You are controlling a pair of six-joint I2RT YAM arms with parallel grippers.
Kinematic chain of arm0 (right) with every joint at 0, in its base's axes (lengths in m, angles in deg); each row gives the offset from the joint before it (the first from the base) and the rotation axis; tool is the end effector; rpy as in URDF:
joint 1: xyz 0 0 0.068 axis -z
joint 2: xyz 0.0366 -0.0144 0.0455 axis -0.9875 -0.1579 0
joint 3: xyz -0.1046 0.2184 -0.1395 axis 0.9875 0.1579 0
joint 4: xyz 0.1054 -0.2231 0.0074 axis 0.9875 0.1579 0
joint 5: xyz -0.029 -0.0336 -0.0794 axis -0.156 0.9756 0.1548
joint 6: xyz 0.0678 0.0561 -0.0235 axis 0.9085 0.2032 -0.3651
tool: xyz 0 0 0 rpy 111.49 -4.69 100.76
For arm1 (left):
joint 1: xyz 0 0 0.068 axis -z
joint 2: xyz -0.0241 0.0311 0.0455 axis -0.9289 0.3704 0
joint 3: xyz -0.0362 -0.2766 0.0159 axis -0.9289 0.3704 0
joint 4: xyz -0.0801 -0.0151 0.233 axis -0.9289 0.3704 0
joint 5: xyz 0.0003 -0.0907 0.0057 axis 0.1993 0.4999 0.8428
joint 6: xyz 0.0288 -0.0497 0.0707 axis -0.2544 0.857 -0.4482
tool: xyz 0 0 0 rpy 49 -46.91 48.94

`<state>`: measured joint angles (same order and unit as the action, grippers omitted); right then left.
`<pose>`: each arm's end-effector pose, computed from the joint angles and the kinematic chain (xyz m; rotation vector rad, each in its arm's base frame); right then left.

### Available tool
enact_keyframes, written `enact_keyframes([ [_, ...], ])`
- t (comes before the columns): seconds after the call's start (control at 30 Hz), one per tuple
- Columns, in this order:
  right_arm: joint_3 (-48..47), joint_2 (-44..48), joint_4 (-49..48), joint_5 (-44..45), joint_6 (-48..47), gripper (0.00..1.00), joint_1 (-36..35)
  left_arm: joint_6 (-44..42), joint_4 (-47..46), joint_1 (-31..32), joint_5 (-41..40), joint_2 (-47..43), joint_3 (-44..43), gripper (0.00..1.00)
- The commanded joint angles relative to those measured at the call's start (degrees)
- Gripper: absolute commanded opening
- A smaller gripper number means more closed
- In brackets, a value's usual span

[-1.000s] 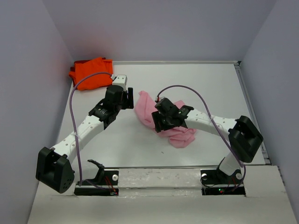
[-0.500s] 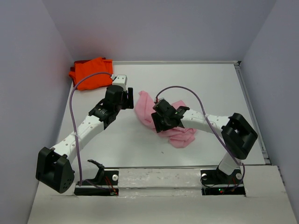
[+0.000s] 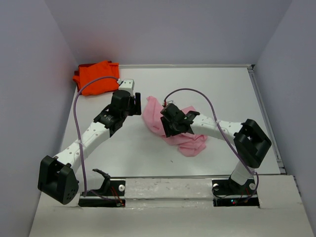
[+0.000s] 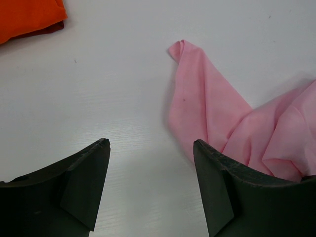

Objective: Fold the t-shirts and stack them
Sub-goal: Flatten out the tshirt

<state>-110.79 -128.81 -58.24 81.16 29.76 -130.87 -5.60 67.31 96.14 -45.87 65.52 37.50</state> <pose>0.2483 0.2672 0.1844 -0.4706 2.5256 0.2100 0.2741 -0.1254 0.2964 0.1644 1.9606 -0.2250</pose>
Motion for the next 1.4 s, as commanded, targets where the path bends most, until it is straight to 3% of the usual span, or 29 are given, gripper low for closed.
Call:
enact_keyframes([
  [0.0, -3.22, 0.86, -1.51, 2.98, -1.15, 0.51, -0.41, -0.13, -0.99, -0.28, -0.49, -1.03, -1.54, 0.78],
  [0.23, -4.36, -0.90, -1.51, 2.80, -0.89, 0.41, -0.41, -0.05, -1.08, -0.19, -0.49, -1.03, -1.45, 0.78],
  [0.5, -6.73, -0.37, -0.55, 0.88, -1.94, 0.38, -0.41, -0.13, -1.17, -0.19, -0.32, -1.03, -1.54, 0.78],
  [0.57, -7.26, -0.29, -0.19, -0.09, -2.55, 0.40, -0.41, -0.05, -1.08, -0.28, -0.23, -1.03, -1.54, 0.78],
  [0.83, -10.16, 0.85, 2.88, -8.44, -5.80, 0.62, -0.41, -0.13, -1.17, -0.28, -0.32, -0.86, -1.54, 0.78],
  [1.37, -10.60, -4.85, -0.28, -4.76, -12.40, 0.63, -0.41, -0.05, -1.17, -0.28, -0.32, -0.50, -1.45, 0.78],
])
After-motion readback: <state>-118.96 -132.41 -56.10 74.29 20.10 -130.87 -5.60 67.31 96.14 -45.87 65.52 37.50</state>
